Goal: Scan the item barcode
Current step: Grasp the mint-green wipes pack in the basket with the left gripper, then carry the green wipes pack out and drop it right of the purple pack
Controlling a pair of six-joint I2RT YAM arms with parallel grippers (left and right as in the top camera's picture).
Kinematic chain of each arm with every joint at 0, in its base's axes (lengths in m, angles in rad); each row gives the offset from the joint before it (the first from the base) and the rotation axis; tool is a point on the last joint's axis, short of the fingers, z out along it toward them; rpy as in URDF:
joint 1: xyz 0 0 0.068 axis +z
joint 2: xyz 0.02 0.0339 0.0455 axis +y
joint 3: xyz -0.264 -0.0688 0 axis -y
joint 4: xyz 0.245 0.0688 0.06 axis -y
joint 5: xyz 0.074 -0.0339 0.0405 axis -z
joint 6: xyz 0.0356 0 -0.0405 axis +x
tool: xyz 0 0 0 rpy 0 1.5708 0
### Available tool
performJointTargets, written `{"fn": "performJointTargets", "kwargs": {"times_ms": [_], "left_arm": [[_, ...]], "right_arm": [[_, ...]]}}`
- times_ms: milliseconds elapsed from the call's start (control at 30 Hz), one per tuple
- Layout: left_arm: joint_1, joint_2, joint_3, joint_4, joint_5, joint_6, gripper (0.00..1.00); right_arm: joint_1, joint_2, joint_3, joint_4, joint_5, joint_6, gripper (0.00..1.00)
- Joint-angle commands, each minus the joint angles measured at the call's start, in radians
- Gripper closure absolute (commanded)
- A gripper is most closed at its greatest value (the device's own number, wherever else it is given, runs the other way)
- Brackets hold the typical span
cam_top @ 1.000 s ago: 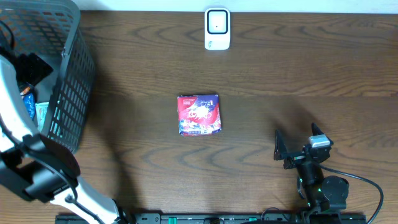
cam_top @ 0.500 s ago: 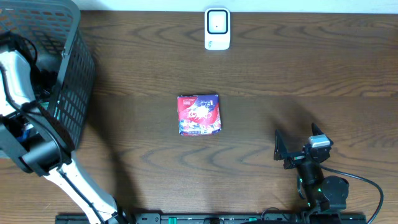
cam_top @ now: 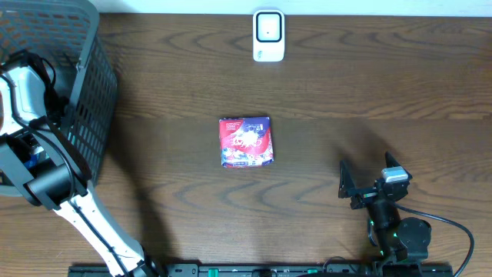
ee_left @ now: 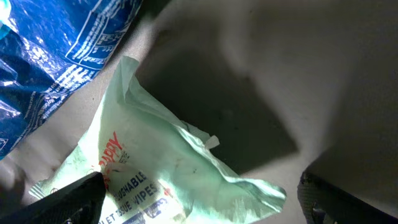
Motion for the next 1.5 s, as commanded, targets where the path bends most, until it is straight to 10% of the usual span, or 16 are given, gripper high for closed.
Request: {"fn": "performJointTargets", "kwargs": {"times_ms": [0,133,500,1133,1467], "left_arm": [[0.003,0.035,-0.03,-0.009,0.028,-0.016,0.38],[0.003,0.035,-0.029,-0.024,0.028,-0.016,0.91],[0.003,-0.103,0.022,-0.063,0.09,-0.021,0.93],[-0.004,-0.895,0.022,0.061,0.324,-0.024,0.93],[-0.207,-1.054,0.022,0.093,0.657,-0.005,0.92]], "right_arm": [[-0.013,-0.004,-0.003,-0.002,-0.009,-0.007,0.01],[-0.013,-0.004,-0.003,-0.002,-0.009,-0.007,0.01],[-0.013,-0.004,-0.003,-0.002,-0.009,-0.007,0.01],[-0.013,-0.004,-0.003,-0.002,-0.009,-0.007,0.01],[-0.013,-0.004,-0.003,-0.002,-0.009,-0.007,0.01]]}}
